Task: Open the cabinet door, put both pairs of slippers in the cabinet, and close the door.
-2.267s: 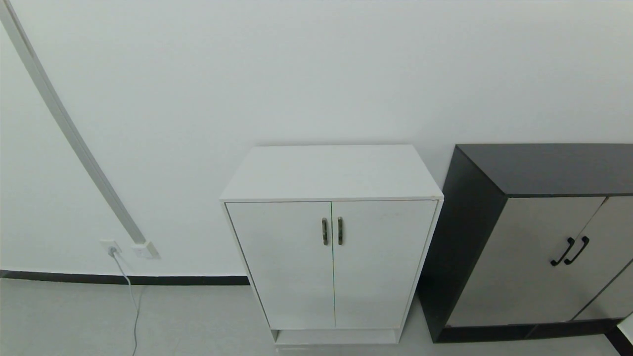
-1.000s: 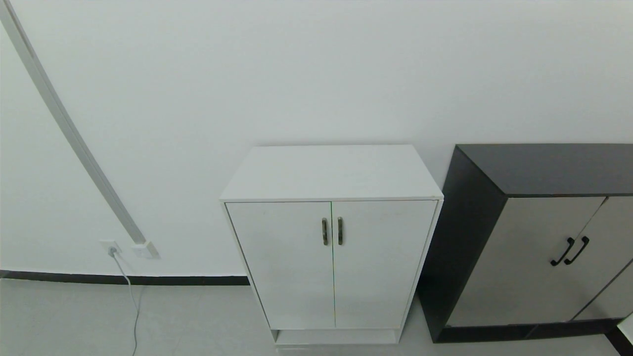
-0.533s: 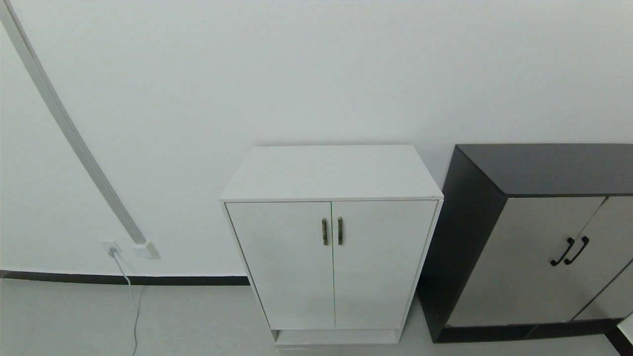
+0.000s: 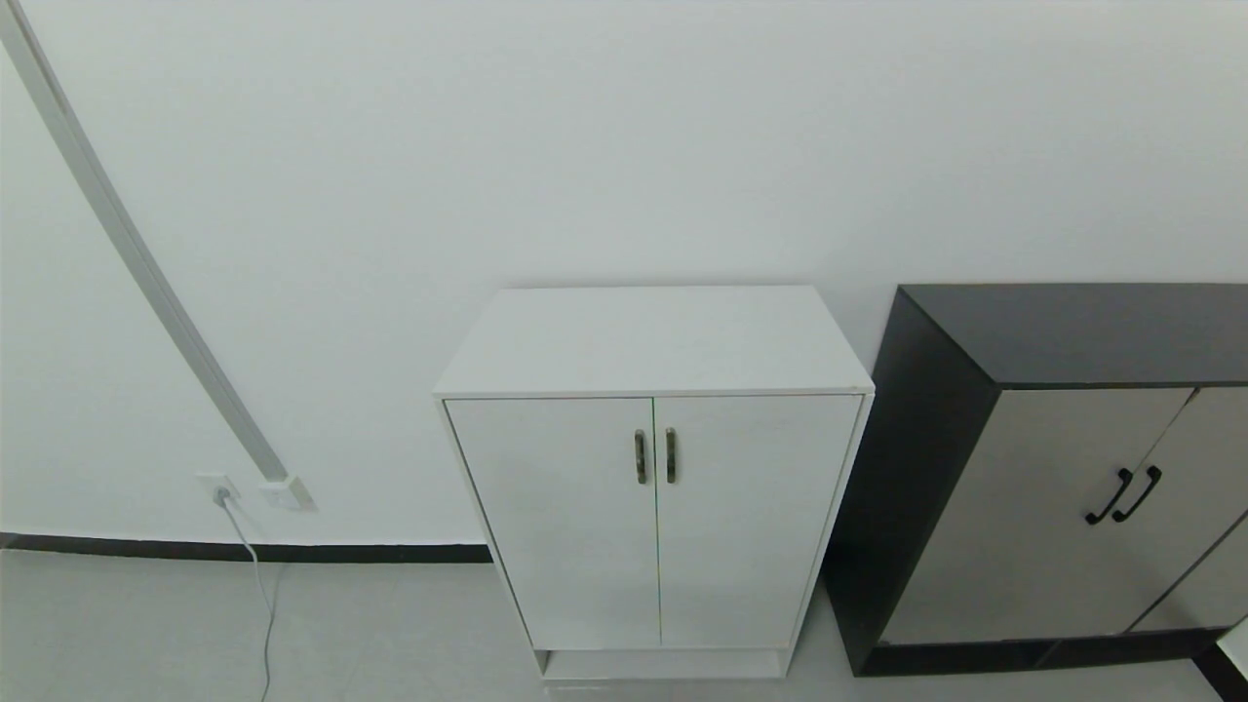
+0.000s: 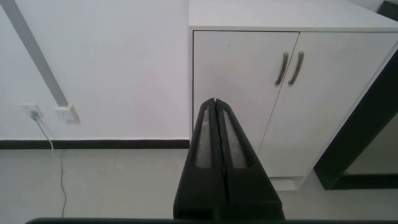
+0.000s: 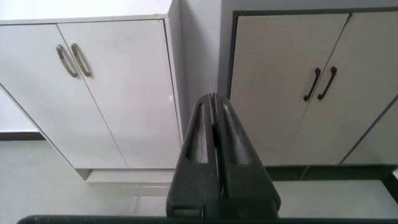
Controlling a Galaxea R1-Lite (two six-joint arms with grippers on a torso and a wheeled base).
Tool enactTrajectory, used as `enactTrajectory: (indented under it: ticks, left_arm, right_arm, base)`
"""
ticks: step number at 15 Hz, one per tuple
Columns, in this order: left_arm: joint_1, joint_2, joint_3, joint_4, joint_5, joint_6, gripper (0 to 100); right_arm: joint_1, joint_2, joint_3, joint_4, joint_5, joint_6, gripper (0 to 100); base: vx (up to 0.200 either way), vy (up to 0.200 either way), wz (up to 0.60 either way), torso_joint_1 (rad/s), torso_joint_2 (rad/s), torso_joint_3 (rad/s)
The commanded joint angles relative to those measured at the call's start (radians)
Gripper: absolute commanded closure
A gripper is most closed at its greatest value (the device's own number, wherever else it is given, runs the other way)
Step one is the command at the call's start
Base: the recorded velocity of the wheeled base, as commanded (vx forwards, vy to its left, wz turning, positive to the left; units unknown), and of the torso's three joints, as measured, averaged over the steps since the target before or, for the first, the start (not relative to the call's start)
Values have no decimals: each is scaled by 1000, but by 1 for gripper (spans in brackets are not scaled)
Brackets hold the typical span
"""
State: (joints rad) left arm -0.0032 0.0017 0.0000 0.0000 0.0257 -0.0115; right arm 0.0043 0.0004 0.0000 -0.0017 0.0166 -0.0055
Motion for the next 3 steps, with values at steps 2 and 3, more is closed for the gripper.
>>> enactTrajectory:
  ticks: [2,3]
  left_arm:
    - [0,0,0,0,0,-1,100]
    - [0,1,0,0,0,1,100]
  right_arm:
    - [0,0,0,0,0,-1,100]
    - [0,0,0,0,0,-1,100]
  base:
    - [0,0,0,0,0,0]
    - [0,0,0,0,0,0]
